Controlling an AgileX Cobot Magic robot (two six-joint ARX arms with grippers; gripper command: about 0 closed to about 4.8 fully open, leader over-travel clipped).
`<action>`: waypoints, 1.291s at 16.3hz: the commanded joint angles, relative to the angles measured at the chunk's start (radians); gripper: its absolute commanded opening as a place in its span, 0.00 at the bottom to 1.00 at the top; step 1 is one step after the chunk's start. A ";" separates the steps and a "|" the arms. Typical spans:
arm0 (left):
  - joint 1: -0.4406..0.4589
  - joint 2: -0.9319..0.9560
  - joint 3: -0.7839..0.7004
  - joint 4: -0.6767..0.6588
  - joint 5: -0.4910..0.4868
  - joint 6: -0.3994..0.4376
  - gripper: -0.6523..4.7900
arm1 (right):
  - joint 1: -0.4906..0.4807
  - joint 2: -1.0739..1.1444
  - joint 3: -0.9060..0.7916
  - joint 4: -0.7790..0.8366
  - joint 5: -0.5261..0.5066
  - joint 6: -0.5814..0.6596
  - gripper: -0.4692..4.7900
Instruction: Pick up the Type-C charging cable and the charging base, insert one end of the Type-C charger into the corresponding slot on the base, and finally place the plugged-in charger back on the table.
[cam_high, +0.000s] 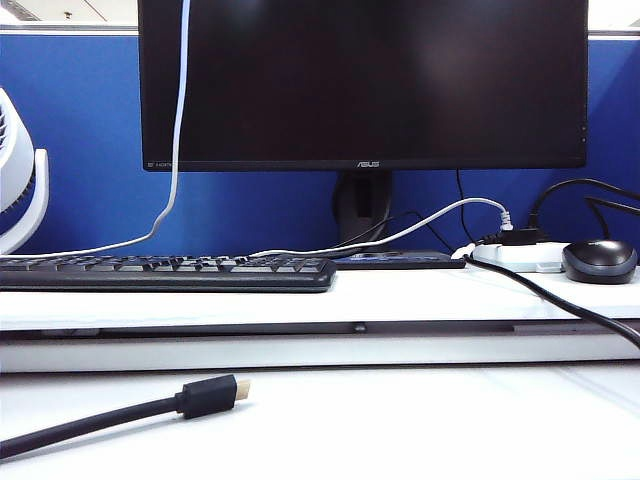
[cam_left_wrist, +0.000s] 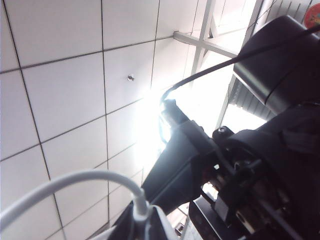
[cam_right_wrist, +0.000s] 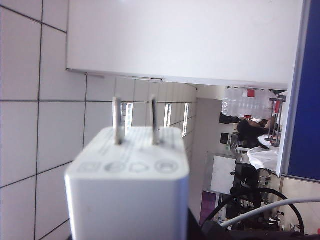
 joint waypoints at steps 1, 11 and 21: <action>0.025 0.023 -0.008 -0.097 -0.086 0.003 0.11 | 0.018 -0.028 0.017 0.084 -0.108 0.005 0.08; 0.063 0.023 -0.008 -0.076 -0.033 0.021 0.11 | 0.039 -0.030 0.017 0.019 -0.171 -0.074 0.08; 0.081 0.019 -0.007 -0.088 0.052 0.100 0.11 | 0.041 -0.030 0.017 0.016 -0.264 -0.084 0.08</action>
